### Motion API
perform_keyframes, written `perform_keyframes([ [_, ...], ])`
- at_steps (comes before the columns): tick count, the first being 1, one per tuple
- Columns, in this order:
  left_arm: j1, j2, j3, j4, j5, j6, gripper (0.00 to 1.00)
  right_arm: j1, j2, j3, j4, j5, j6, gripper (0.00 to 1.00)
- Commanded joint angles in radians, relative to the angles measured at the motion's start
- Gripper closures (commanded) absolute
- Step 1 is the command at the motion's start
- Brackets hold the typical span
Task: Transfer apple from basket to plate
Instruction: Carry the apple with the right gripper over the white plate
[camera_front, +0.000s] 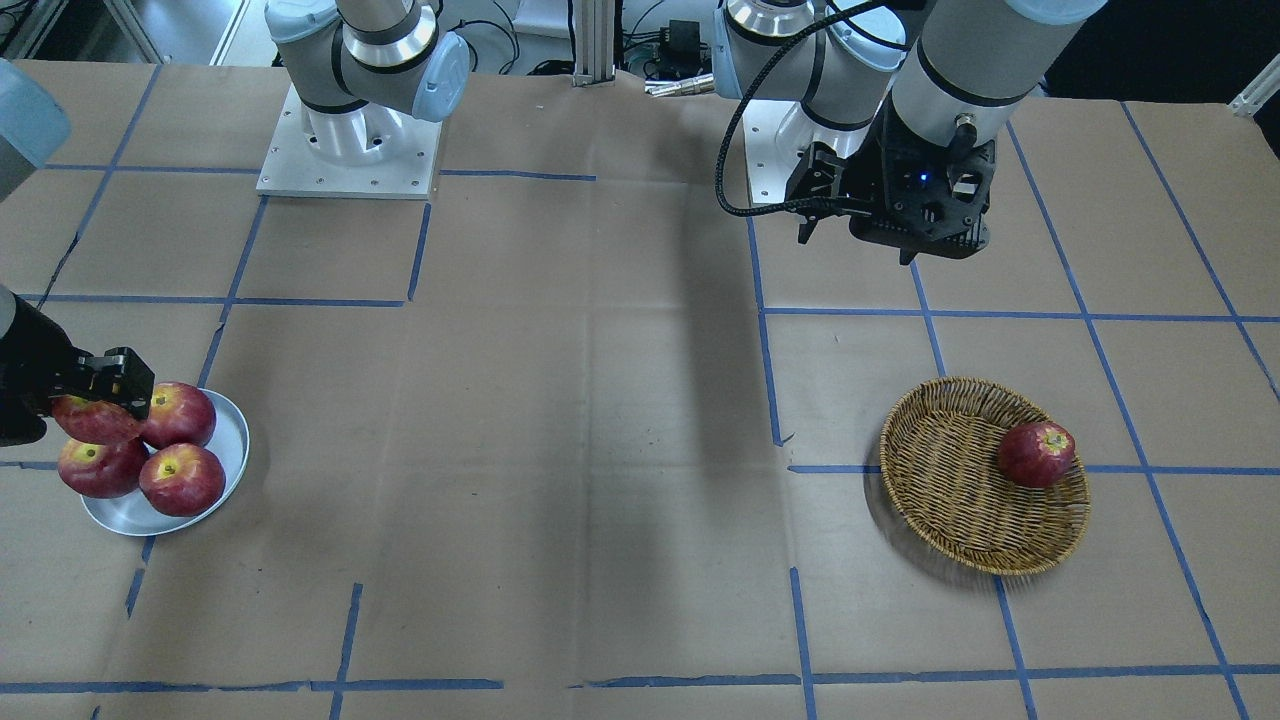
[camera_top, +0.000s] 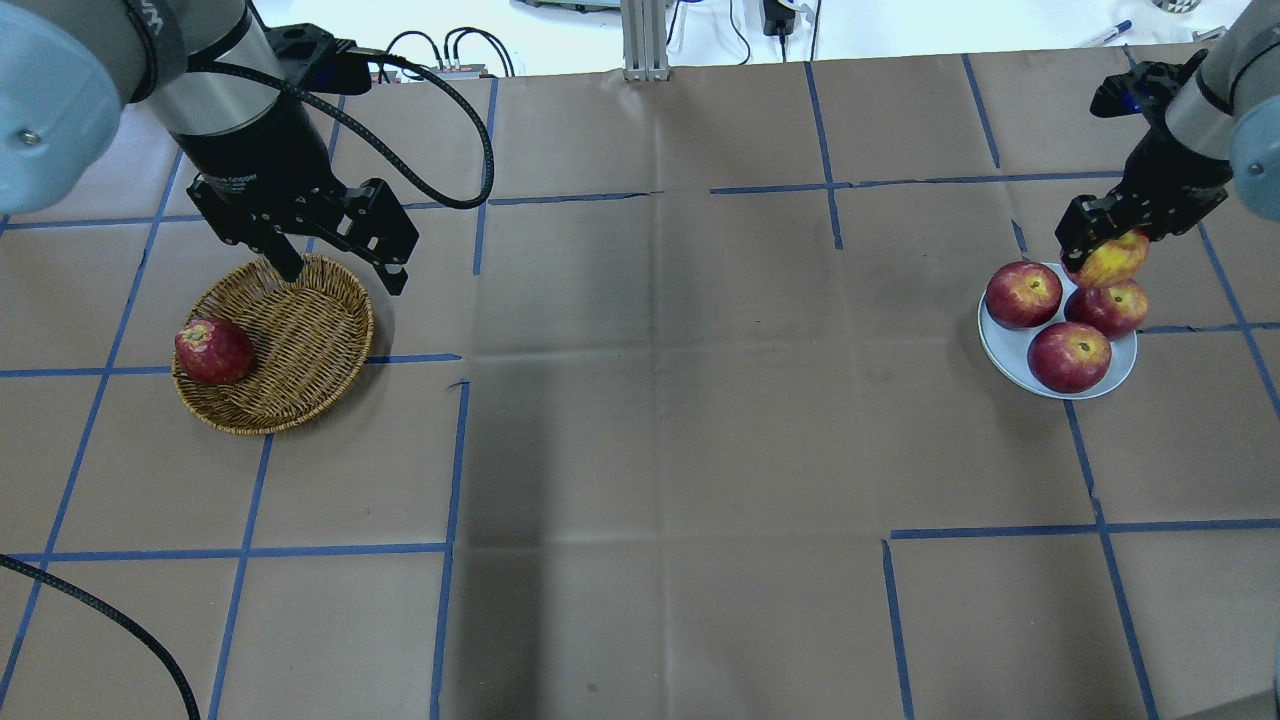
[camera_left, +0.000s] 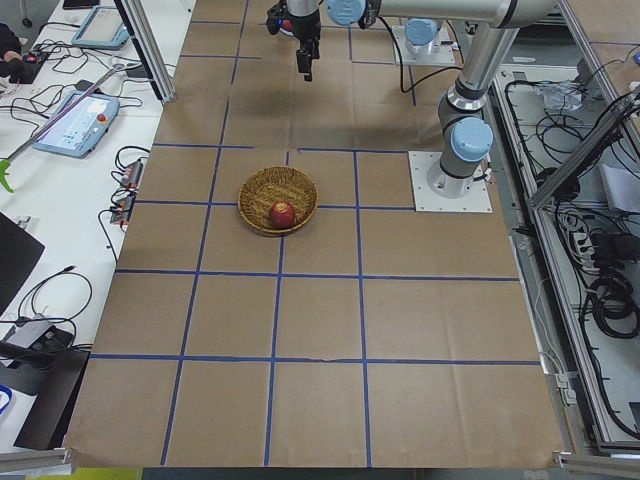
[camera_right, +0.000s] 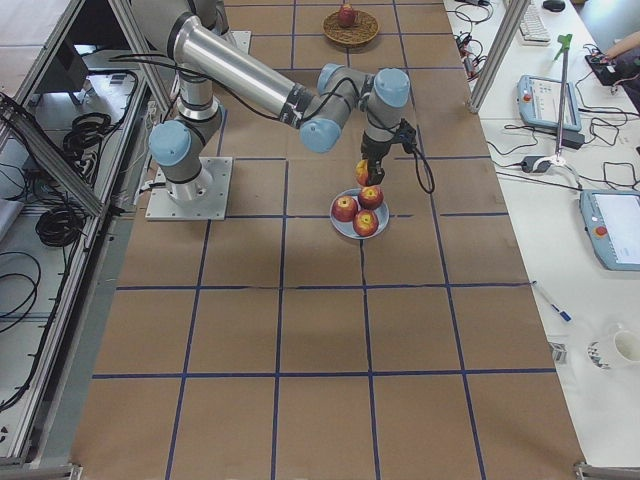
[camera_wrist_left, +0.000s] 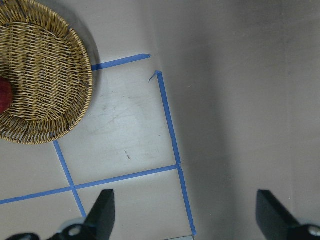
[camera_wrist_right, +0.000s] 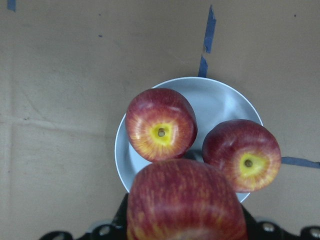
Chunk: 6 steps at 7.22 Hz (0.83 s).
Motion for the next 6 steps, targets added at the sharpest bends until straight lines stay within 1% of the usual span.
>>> perform_keyframes([
  [1,0.0,0.001,0.0,0.0,0.0,0.0,0.01,-0.011,0.008,0.052,-0.08,-0.004,-0.017,0.4],
  [2,0.0,0.001,0.0,0.0,0.0,0.0,0.01,-0.013,0.037,0.06,-0.138,-0.005,-0.032,0.4],
  [3,0.0,0.001,0.0,0.0,0.0,0.0,0.01,-0.013,0.05,0.061,-0.159,-0.005,-0.034,0.4],
  [4,0.0,0.001,-0.002,0.0,0.0,0.002,0.01,-0.013,0.069,0.06,-0.175,-0.005,-0.032,0.4],
  [6,0.0,0.001,-0.003,0.0,0.0,0.002,0.01,-0.013,0.076,0.06,-0.175,-0.008,-0.028,0.38],
])
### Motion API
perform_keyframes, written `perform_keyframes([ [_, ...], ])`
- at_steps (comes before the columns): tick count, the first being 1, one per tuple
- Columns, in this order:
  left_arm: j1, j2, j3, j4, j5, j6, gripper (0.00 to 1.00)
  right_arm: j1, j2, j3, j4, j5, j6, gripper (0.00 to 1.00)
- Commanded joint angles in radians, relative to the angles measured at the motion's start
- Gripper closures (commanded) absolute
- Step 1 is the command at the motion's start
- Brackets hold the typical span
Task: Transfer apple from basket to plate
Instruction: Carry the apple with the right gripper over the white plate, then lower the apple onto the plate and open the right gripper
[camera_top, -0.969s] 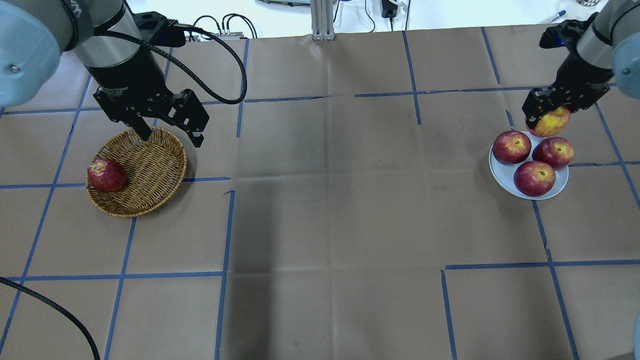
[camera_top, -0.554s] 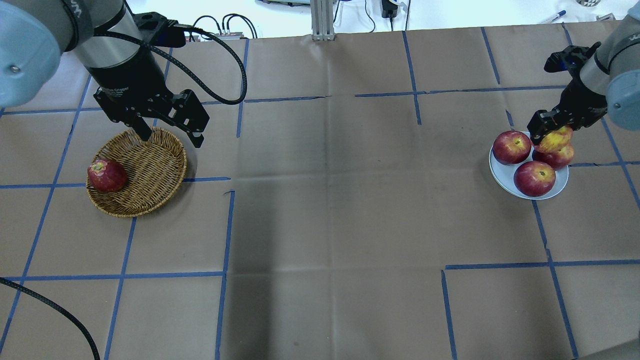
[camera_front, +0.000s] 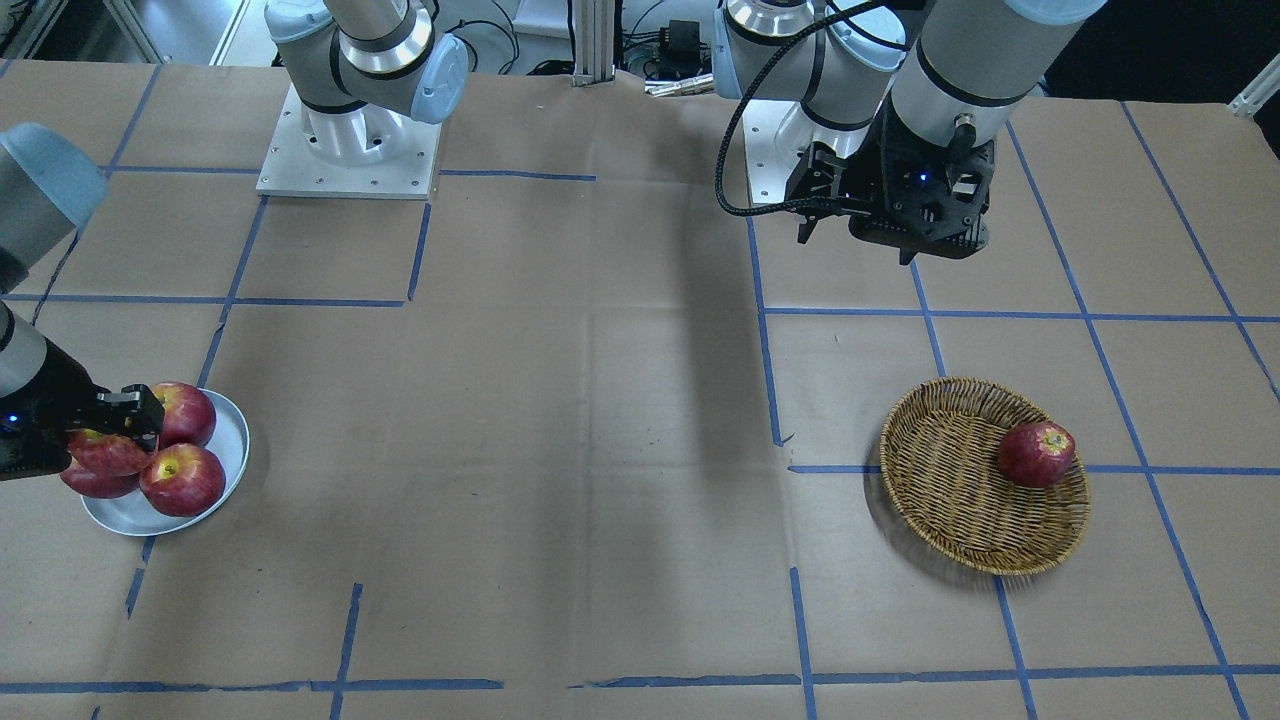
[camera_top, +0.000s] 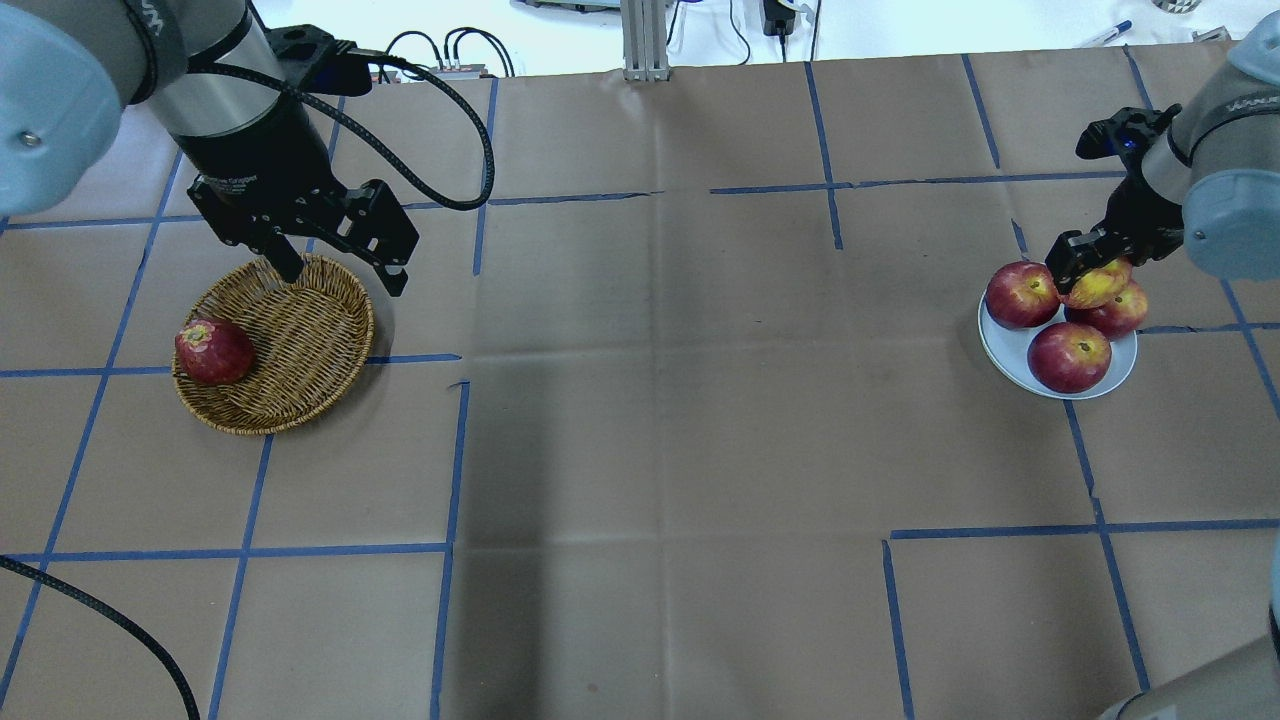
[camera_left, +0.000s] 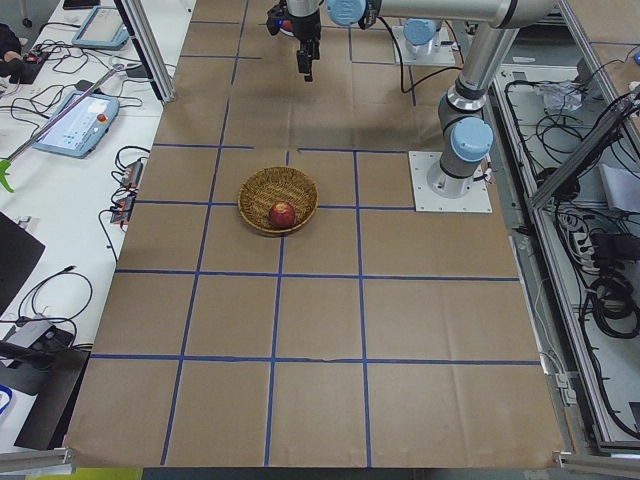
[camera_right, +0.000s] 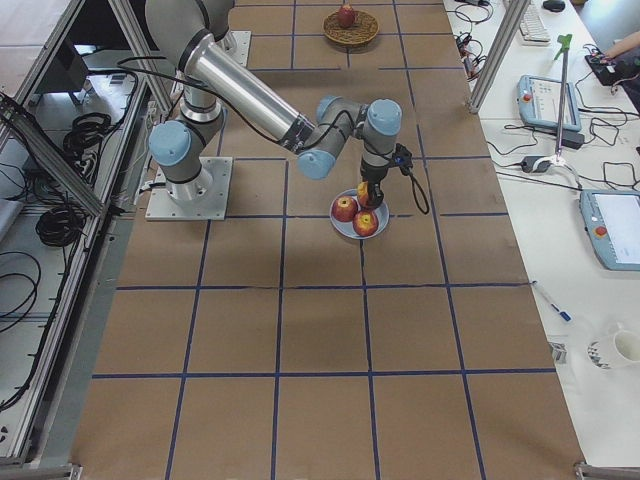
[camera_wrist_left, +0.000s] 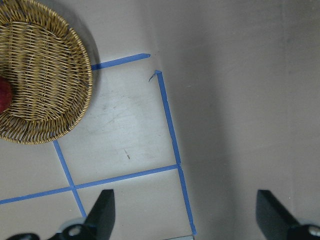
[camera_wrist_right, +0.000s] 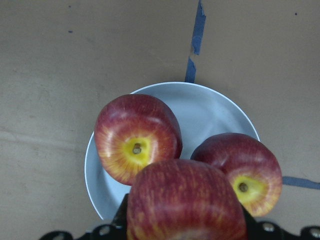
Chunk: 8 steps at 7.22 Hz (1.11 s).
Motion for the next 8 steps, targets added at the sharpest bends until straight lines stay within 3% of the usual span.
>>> perform_keyframes([
  [1,0.0,0.006,-0.004,0.002,0.0,0.0,0.01,-0.002,0.006,0.004,-0.002,-0.007,0.001,0.32],
  [2,0.0,0.011,-0.009,0.0,0.0,0.0,0.01,-0.002,0.002,0.005,0.007,-0.012,0.001,0.31],
  [3,0.0,0.011,-0.009,0.002,0.0,0.0,0.01,-0.002,-0.002,0.007,0.012,-0.015,0.001,0.05],
  [4,0.0,0.012,-0.01,0.0,0.0,0.0,0.01,-0.002,-0.003,0.008,0.022,-0.039,0.001,0.0],
  [8,0.0,0.012,-0.01,0.0,0.0,0.0,0.01,0.008,-0.135,-0.024,0.159,-0.042,0.023,0.0],
])
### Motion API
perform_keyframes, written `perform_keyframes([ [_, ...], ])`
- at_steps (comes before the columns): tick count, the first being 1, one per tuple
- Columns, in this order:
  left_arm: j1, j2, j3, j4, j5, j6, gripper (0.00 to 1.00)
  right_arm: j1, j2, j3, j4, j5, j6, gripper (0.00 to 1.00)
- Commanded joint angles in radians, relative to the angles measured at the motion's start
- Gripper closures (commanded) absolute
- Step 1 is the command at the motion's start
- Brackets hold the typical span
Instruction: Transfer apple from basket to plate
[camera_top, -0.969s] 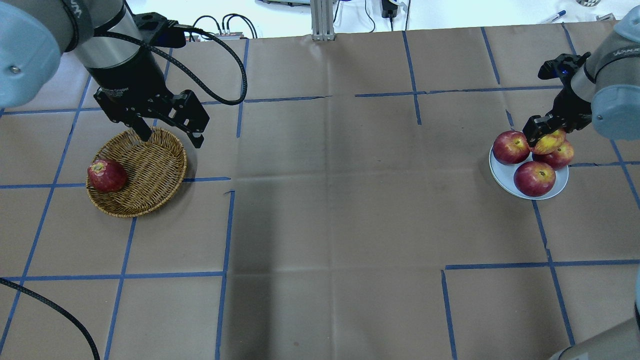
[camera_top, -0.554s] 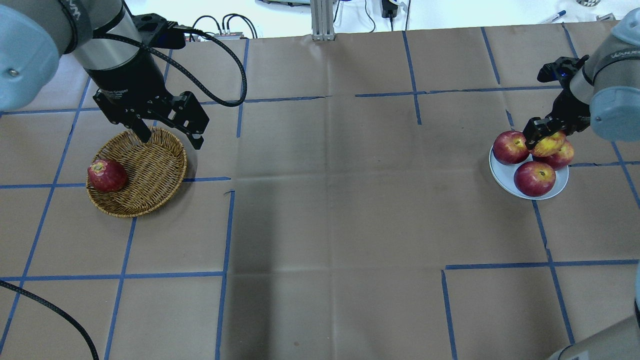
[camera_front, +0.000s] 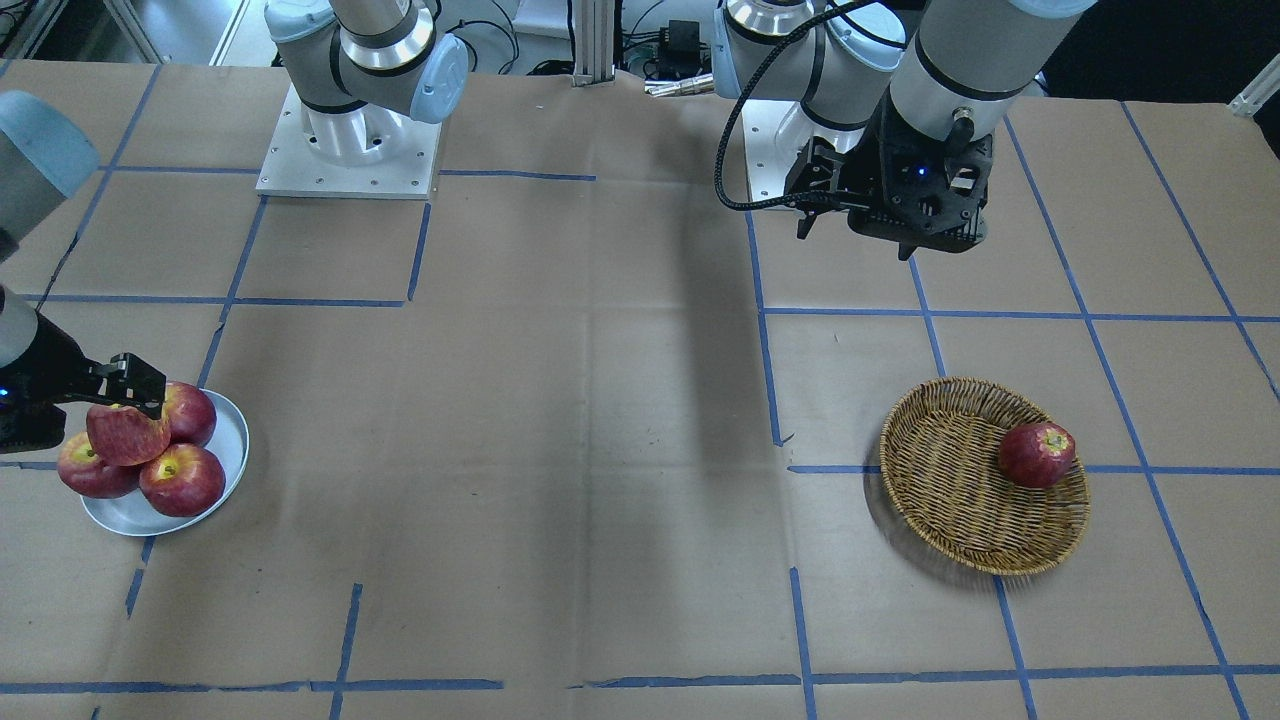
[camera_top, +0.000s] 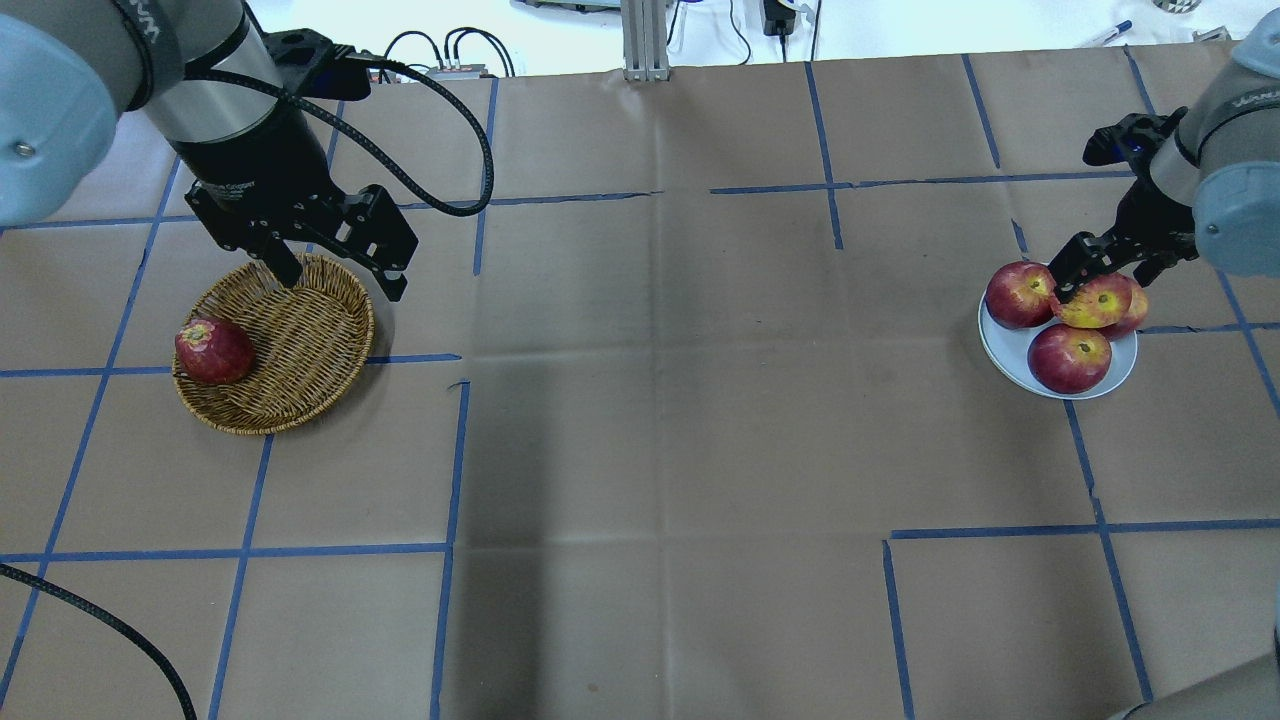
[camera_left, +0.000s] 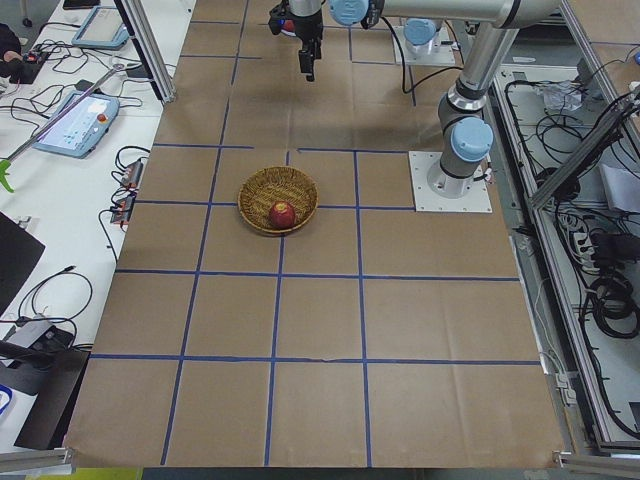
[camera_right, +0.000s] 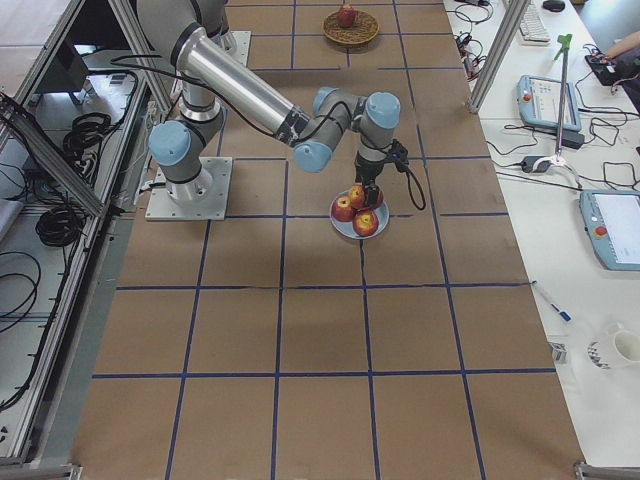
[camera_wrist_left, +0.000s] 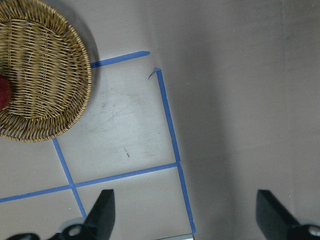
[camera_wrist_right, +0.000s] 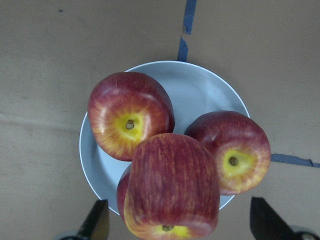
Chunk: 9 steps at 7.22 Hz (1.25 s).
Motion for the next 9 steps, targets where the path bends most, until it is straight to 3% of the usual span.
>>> perform_keyframes([
  [1,0.002,0.0,0.0,0.0,0.0,0.002,0.01,0.016,-0.095,-0.06,0.144,0.011,0.048,0.0],
  [3,0.002,0.002,-0.003,0.0,0.0,0.002,0.01,0.105,-0.174,-0.139,0.347,0.014,0.207,0.0],
  [5,0.003,0.002,-0.012,0.0,0.0,0.0,0.01,0.259,-0.245,-0.139,0.436,0.023,0.384,0.0],
  [7,0.005,0.002,-0.012,0.0,0.0,0.0,0.01,0.391,-0.288,-0.133,0.456,0.058,0.575,0.0],
  [9,0.005,0.002,-0.012,0.0,0.0,0.0,0.01,0.404,-0.299,-0.105,0.452,0.083,0.589,0.0],
])
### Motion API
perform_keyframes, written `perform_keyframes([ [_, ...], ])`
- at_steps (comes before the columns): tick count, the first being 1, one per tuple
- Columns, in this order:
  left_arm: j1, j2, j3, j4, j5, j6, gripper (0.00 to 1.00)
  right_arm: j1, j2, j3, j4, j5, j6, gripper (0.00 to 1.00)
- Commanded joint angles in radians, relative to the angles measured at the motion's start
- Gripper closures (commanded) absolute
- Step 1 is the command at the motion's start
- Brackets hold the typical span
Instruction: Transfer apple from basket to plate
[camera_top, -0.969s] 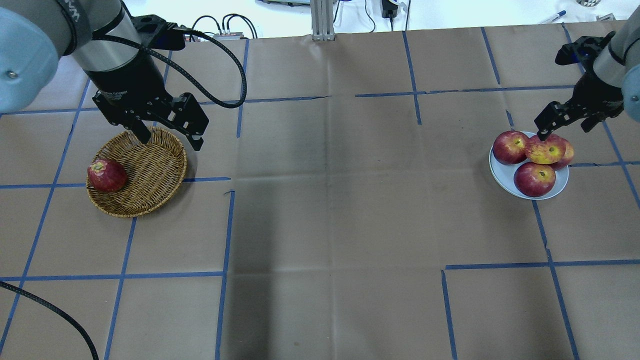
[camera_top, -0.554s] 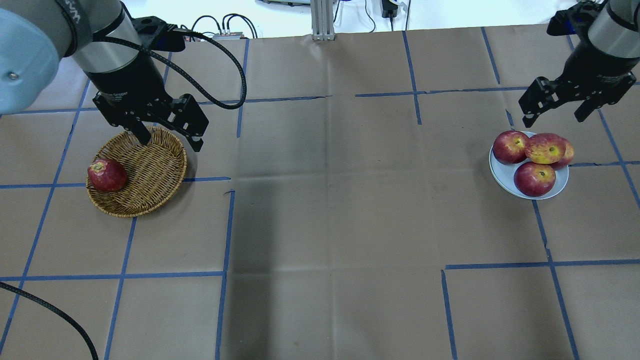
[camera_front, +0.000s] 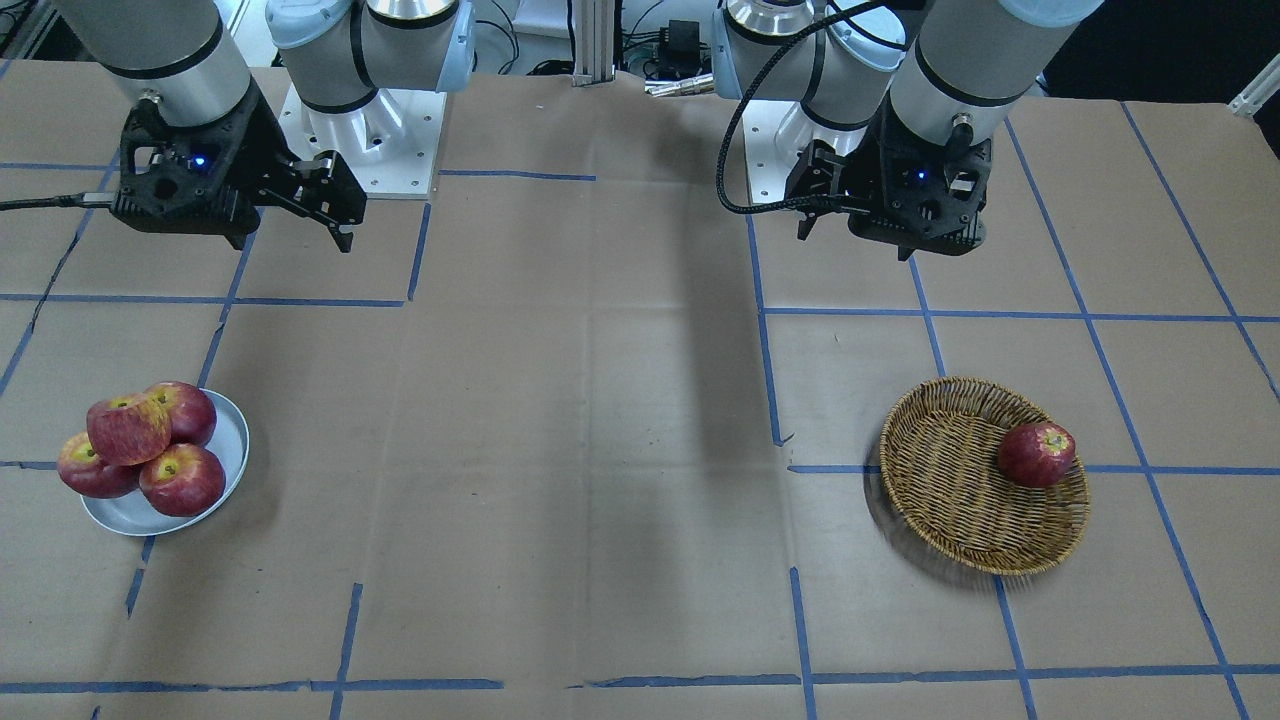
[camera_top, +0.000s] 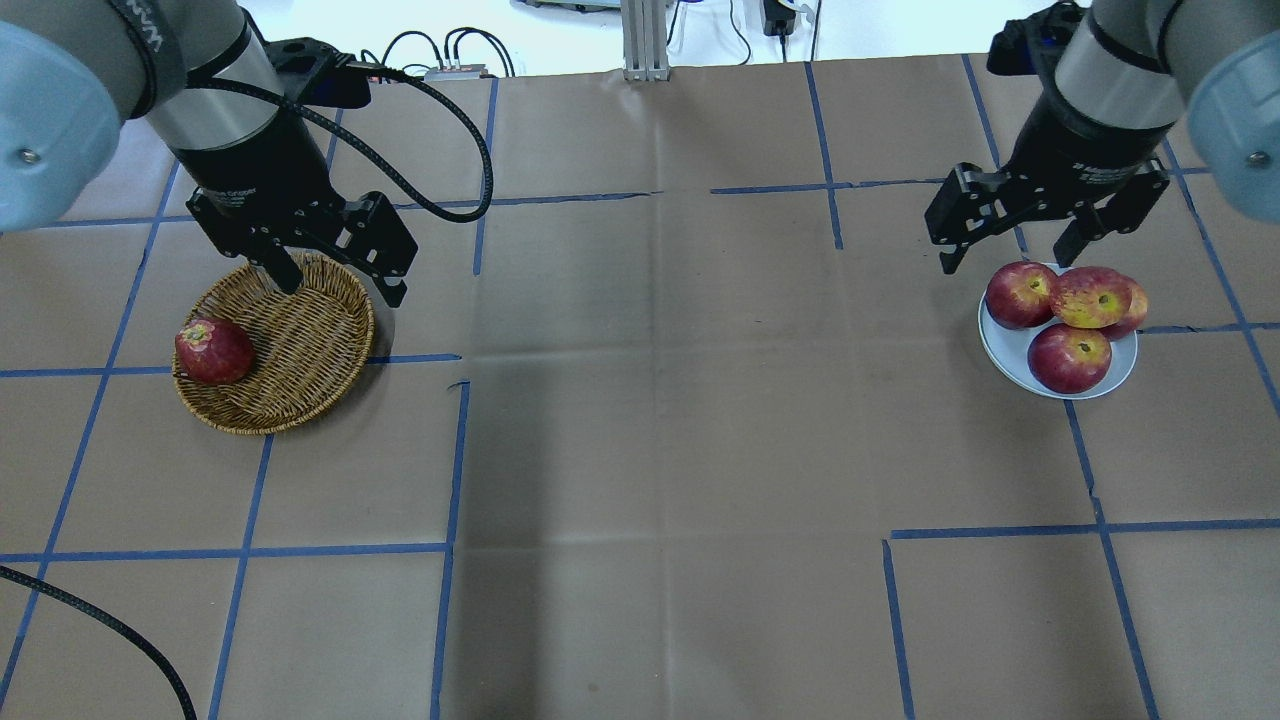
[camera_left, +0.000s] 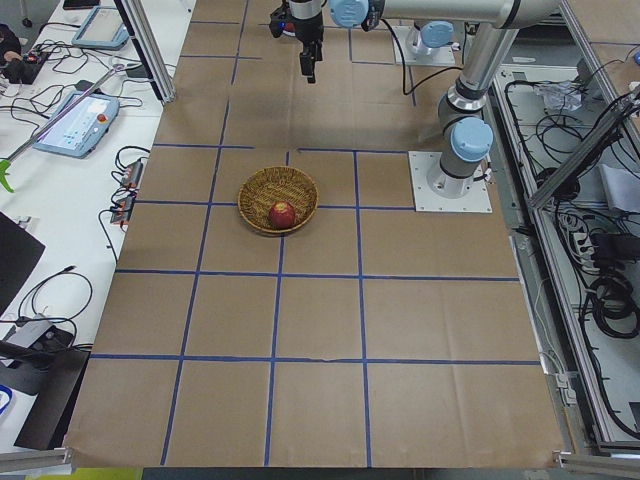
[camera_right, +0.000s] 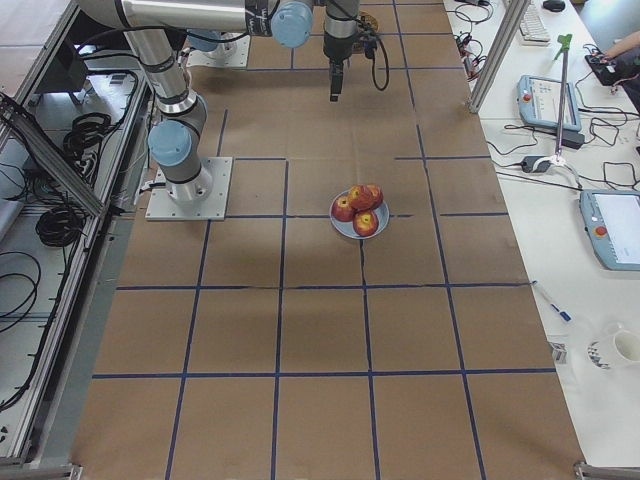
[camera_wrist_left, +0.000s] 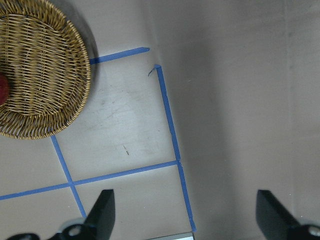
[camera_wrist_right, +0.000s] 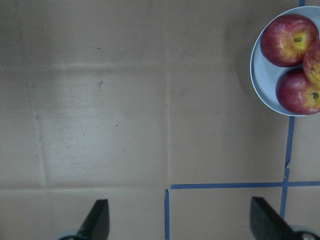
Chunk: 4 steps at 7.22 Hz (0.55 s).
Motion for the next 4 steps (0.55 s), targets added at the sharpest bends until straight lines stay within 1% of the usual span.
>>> perform_keyframes([
  [1,0.0,0.0,0.0,0.0,0.0,0.0,0.01,0.014,-0.013,0.018,-0.013,0.024,0.016,0.0],
  [4,0.0,0.002,0.0,0.0,0.0,0.002,0.01,0.013,-0.013,0.018,-0.016,0.012,0.013,0.0],
])
